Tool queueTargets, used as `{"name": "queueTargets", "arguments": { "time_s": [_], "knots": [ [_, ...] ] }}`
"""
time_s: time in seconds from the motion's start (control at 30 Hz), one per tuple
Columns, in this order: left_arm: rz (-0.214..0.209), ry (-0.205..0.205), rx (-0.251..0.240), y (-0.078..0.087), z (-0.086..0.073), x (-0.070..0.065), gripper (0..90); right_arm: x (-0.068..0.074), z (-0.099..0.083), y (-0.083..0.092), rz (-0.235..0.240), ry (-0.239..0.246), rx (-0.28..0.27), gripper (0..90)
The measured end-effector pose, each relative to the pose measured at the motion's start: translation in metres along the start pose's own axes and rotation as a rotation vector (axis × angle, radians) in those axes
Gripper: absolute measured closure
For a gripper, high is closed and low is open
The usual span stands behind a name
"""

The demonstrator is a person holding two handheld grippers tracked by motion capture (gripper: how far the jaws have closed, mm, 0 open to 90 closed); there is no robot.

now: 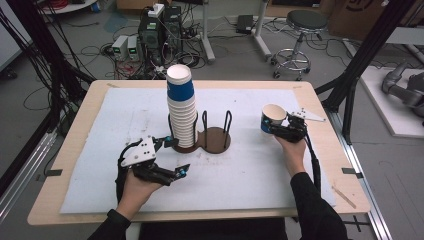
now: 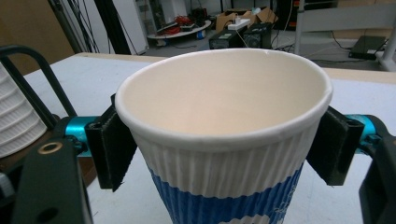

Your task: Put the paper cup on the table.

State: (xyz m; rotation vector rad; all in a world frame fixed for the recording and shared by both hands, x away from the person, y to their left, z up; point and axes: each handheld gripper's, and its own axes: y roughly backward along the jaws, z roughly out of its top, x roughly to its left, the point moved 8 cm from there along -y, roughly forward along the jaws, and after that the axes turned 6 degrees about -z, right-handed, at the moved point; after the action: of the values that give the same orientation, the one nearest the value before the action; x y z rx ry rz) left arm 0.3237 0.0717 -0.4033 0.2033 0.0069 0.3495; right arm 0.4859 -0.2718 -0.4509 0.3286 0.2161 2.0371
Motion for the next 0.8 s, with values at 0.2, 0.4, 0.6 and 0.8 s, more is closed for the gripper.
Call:
{"name": "queueTargets", "arguments": {
  "time_s": [0.2, 0.4, 0.6, 0.8],
  "knots": [
    [-0.003, 0.002, 0.002, 0.000, -0.001, 0.000, 14.4, -0.001, -0.006, -0.008, -0.026, 0.012, 0.012, 21.0],
    [-0.005, 0.002, 0.006, -0.001, -0.002, -0.001, 14.4, -0.003, -0.013, -0.014, -0.038, 0.017, 0.037, 20.8],
    [-0.004, 0.003, 0.011, -0.001, -0.003, -0.001, 14.4, -0.004, -0.014, -0.014, -0.045, 0.021, 0.044, 20.2],
    [-0.004, -0.002, 0.010, -0.002, -0.002, -0.002, 14.4, -0.005, -0.014, -0.013, -0.059, 0.026, 0.062, 18.9]
  ]
}}
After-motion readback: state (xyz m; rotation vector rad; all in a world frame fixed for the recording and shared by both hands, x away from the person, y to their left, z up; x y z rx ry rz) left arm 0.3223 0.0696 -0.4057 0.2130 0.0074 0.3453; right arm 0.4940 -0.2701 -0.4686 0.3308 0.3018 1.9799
